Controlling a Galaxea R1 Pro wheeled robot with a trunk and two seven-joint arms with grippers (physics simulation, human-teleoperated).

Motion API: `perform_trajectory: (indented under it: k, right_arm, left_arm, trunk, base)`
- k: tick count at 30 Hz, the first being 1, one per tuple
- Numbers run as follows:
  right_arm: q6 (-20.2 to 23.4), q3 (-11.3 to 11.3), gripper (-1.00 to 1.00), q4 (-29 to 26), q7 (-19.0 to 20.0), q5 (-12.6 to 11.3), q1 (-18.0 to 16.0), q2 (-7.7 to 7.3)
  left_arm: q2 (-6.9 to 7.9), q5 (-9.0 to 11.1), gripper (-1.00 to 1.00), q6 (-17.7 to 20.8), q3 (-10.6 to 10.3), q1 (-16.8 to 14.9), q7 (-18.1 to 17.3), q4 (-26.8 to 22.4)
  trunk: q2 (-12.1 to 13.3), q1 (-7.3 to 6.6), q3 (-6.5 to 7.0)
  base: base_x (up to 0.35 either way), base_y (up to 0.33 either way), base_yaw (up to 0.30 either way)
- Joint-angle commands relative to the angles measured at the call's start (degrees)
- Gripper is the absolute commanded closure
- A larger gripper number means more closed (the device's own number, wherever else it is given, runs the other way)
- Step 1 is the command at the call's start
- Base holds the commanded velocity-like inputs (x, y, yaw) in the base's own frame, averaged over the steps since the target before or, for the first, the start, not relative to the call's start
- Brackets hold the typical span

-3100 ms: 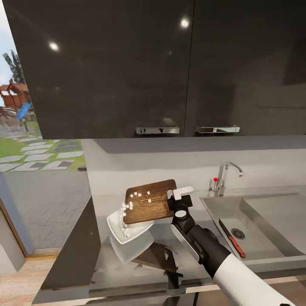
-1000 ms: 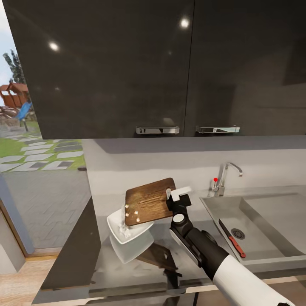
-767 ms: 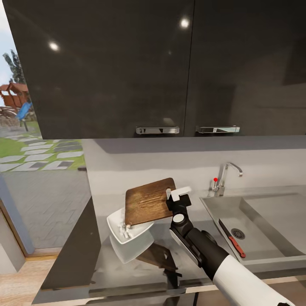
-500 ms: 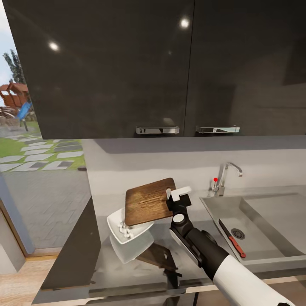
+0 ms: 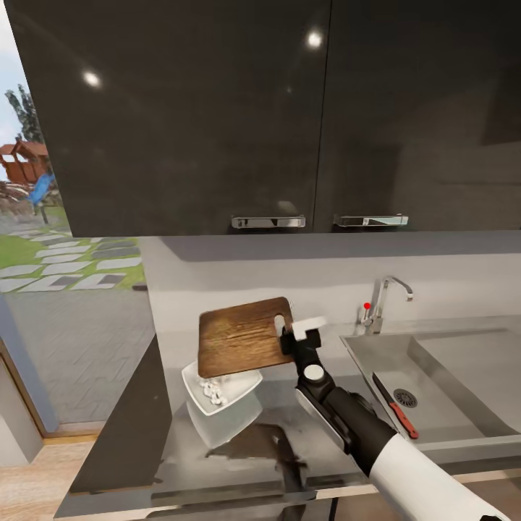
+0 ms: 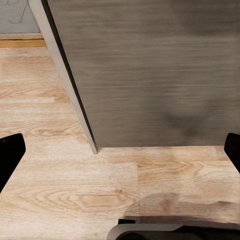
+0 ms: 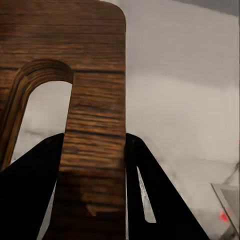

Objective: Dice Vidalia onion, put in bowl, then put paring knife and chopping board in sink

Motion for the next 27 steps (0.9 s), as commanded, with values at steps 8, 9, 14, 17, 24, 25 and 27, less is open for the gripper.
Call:
perform_trajectory:
  k: [8,9,14,17,24,25,27]
  right_arm:
    - [-2.21,0.2,1.0,-0.1,11.73,-11.49,-0.06,-3.35]
    - [-2.35,0.21,1.0,-0.1,11.76,-11.6,-0.06,-3.37]
    - [-2.58,0.23,1.0,-0.1,11.82,-11.78,-0.06,-3.39]
    - [-2.72,0.24,1.0,-0.1,11.82,-11.79,-0.06,-3.39]
    - [-2.78,0.24,1.0,-0.1,11.86,-11.77,-0.06,-3.4]
    - [-2.78,0.24,1.0,-0.1,11.84,-11.76,-0.06,-3.4]
    - [-2.79,0.24,1.0,-0.1,11.83,-11.74,-0.06,-3.4]
  left_arm:
    - [0.08,0.48,-1.0,-0.08,-0.47,0.03,0.28,0.01]
    - [0.08,0.48,-1.0,-0.08,-0.47,0.03,0.28,0.01]
    - [0.08,0.48,-1.0,-0.15,-0.48,0.03,0.28,-0.01]
    - [0.08,0.48,-1.0,-0.17,-0.48,0.03,0.28,-0.05]
    - [0.08,0.48,-1.0,-0.17,-0.48,0.03,0.28,0.0]
    - [0.08,0.48,-1.0,-0.17,-0.48,0.03,0.28,-0.02]
    - [0.08,0.48,-1.0,-0.17,-0.48,0.03,0.28,0.0]
  trunk:
    - [-0.04,0.02,0.0]
    - [-0.04,0.02,0.0]
    - [-0.04,0.02,0.0]
    - [-0.04,0.02,0.0]
    - [-0.04,0.02,0.0]
    - [-0.04,0.02,0.0]
    - [-0.04,0.02,0.0]
  base:
    - [-0.016,0.0,0.0]
    - [-0.105,0.0,0.0]
    - [-0.167,0.0,0.0]
    - [-0.268,0.0,0.0]
    - [-0.331,0.0,0.0]
    - [-0.344,0.0,0.0]
    - [-0.345,0.0,0.0]
